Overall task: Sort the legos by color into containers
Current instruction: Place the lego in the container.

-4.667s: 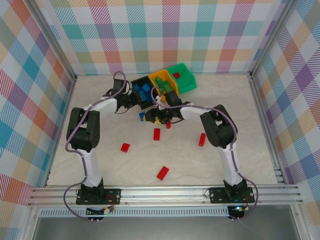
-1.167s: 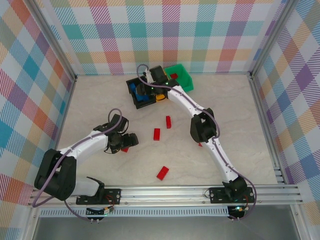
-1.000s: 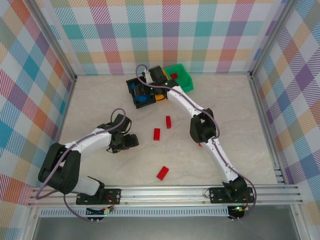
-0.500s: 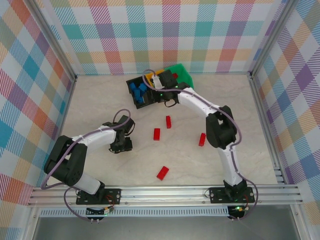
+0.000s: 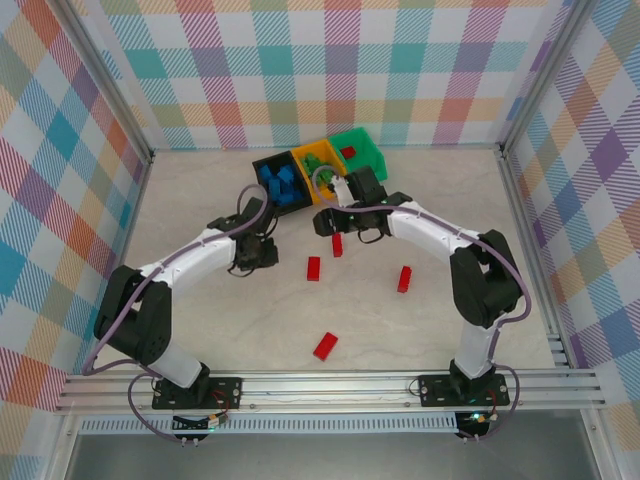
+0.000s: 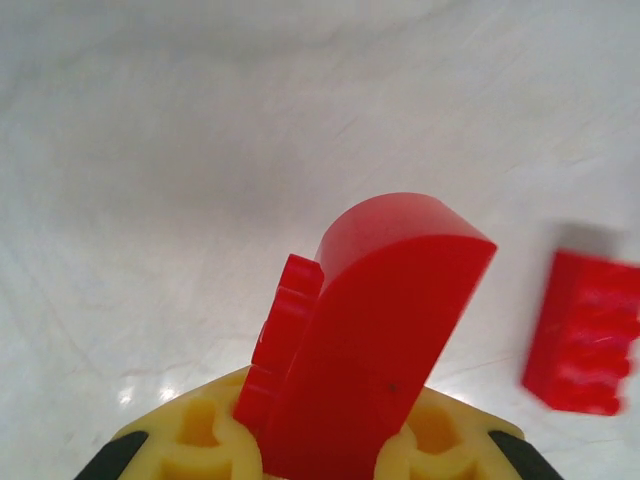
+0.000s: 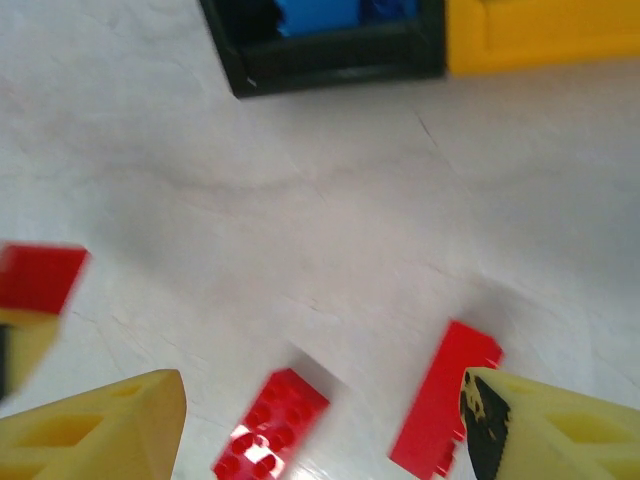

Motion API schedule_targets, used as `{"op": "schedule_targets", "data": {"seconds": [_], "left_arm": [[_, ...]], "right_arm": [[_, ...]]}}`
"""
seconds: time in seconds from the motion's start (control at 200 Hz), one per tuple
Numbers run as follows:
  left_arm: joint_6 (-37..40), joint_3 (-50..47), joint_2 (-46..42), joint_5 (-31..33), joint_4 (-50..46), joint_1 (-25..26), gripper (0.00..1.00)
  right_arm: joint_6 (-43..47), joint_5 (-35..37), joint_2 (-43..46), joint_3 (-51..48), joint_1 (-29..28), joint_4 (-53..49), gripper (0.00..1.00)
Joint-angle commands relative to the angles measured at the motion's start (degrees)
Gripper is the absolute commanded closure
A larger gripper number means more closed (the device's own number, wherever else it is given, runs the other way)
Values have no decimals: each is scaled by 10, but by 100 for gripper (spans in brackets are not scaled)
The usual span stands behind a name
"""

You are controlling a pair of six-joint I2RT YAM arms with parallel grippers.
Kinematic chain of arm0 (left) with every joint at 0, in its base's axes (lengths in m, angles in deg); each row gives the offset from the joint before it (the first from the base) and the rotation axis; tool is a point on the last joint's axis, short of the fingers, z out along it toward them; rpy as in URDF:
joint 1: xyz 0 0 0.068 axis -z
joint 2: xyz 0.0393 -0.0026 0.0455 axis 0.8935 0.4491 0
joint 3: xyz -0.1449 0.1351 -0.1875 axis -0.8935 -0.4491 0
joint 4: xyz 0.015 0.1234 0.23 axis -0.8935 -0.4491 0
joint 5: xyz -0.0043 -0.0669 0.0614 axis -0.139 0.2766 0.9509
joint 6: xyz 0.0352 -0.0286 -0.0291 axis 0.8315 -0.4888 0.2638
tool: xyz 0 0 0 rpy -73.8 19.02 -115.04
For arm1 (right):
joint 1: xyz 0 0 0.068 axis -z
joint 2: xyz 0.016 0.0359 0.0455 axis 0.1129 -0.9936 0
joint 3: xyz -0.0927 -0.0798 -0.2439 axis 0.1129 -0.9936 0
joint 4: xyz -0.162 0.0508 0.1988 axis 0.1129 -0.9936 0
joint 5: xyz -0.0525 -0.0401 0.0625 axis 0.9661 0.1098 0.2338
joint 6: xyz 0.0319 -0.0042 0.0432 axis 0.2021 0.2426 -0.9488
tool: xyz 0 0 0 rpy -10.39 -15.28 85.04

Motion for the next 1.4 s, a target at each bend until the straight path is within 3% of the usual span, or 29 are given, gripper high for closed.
{"op": "schedule_targets", "data": {"seconds": [0.0,0.195,0.295,0.525,0.835,1.06,1.235,1.31,1.395], "left_arm": [[26,81,30,-28,13,5,94],[26,231,126,-110,50,6,93],[13,301,182,-150,74,13,93],[-39,467,326,-145,175,19,93],[-140,833,607,-124,265,27,93],[-224,859,677,-77,413,33,94],[-223,895,703,-41,435,49,94],[-224,895,703,-33,436,52,81],[-225,895,703,-34,430,53,44]], "right_arm": [[-26,9,28,-37,20,24,27],[-57,-29,65,-104,37,62,27],[-69,-7,72,-102,46,43,27],[-121,-39,115,-163,98,65,27],[-126,-26,225,-263,99,48,27],[-142,-32,291,-328,99,50,27],[-146,-34,313,-343,99,47,27],[-146,-31,320,-343,99,45,27],[-146,-27,325,-343,99,46,27]]}}
